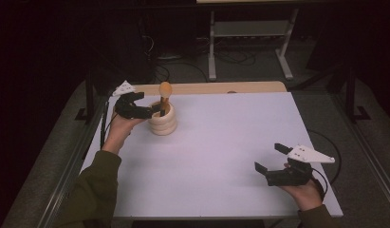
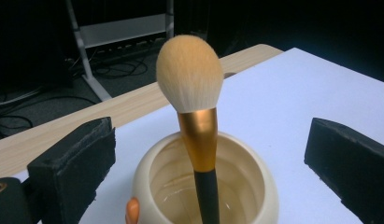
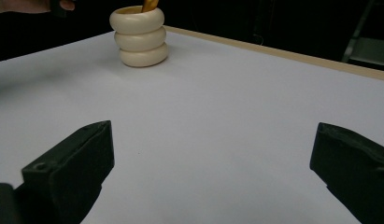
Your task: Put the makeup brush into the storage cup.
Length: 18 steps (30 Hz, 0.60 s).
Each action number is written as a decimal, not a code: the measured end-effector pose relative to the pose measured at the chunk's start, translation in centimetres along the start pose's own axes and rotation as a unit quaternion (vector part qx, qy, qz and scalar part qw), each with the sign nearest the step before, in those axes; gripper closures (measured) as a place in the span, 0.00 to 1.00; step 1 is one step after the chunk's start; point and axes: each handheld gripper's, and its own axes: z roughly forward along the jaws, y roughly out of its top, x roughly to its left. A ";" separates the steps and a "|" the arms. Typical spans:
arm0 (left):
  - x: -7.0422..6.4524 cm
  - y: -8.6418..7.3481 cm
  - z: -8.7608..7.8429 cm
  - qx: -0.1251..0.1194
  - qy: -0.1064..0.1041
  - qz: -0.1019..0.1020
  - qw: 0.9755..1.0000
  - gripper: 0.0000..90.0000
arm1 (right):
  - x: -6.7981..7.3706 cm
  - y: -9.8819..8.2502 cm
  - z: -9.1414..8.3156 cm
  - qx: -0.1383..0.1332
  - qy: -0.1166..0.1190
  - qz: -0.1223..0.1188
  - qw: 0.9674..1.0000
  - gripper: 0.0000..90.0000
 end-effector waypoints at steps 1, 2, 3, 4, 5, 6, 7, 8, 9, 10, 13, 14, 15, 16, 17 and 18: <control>0.0 0.0 -0.2 0.002 0.000 0.001 1.000 0.02 | 0.0 0.0 0.0 0.000 0.000 0.000 1.000 0.00; -0.1 -0.1 -0.3 0.000 -0.001 -0.001 1.000 0.02 | 0.0 0.0 0.1 -0.001 0.000 0.000 1.000 0.00; -0.1 -0.1 -0.4 0.002 -0.003 0.000 1.000 0.02 | 0.0 0.0 0.1 0.000 -0.001 -0.001 1.000 0.00; -0.3 -0.1 -0.6 0.000 -0.005 0.001 1.000 0.02 | 0.0 0.0 0.1 0.000 -0.001 -0.001 1.000 0.00; -0.3 -0.1 -0.8 0.002 -0.006 0.003 1.000 0.02 | 0.0 0.1 0.0 0.000 0.000 -0.001 1.000 0.00; -0.5 -0.2 -0.9 0.001 -0.007 0.003 1.000 0.02 | 0.0 0.1 0.0 0.001 -0.001 -0.002 1.000 0.00; -0.6 -0.2 -1.1 0.006 -0.008 0.007 1.000 0.02 | 0.1 0.1 0.0 0.001 0.000 -0.002 1.000 0.00; -0.8 -0.3 -1.2 0.004 -0.008 0.005 1.000 0.02 | 0.1 0.1 0.0 0.002 -0.001 -0.002 1.000 0.00; -0.9 -0.3 -1.3 0.004 -0.010 0.009 1.000 0.02 | 0.1 0.1 0.1 0.001 -0.001 -0.005 1.000 0.00; -1.0 -0.4 -1.3 0.005 -0.011 0.009 1.000 0.02 | 0.1 0.1 0.1 0.002 -0.002 -0.005 1.000 0.00; -1.5 -0.5 -1.6 0.007 -0.012 0.016 1.000 0.02 | 0.1 0.2 0.1 0.001 -0.001 -0.003 1.000 0.00; -1.7 -0.6 -1.7 0.008 -0.011 0.013 1.000 0.02 | 0.2 0.2 0.0 0.000 -0.001 -0.003 1.000 0.00; -1.8 -0.6 -1.8 0.006 -0.013 0.013 1.000 0.02 | 0.2 0.2 0.0 0.000 -0.001 -0.003 1.000 0.00; -1.9 -0.7 -2.0 0.012 -0.013 0.017 1.000 0.02 | 0.2 0.2 0.0 -0.001 -0.002 -0.007 1.000 0.00; -2.1 -0.8 -2.1 0.013 -0.013 0.015 1.000 0.02 | 0.3 0.3 0.0 -0.001 -0.001 -0.005 1.000 0.00; -2.3 -0.8 -2.2 0.009 -0.015 0.016 1.000 0.02 | 0.3 0.3 0.0 -0.001 -0.001 -0.005 1.000 0.00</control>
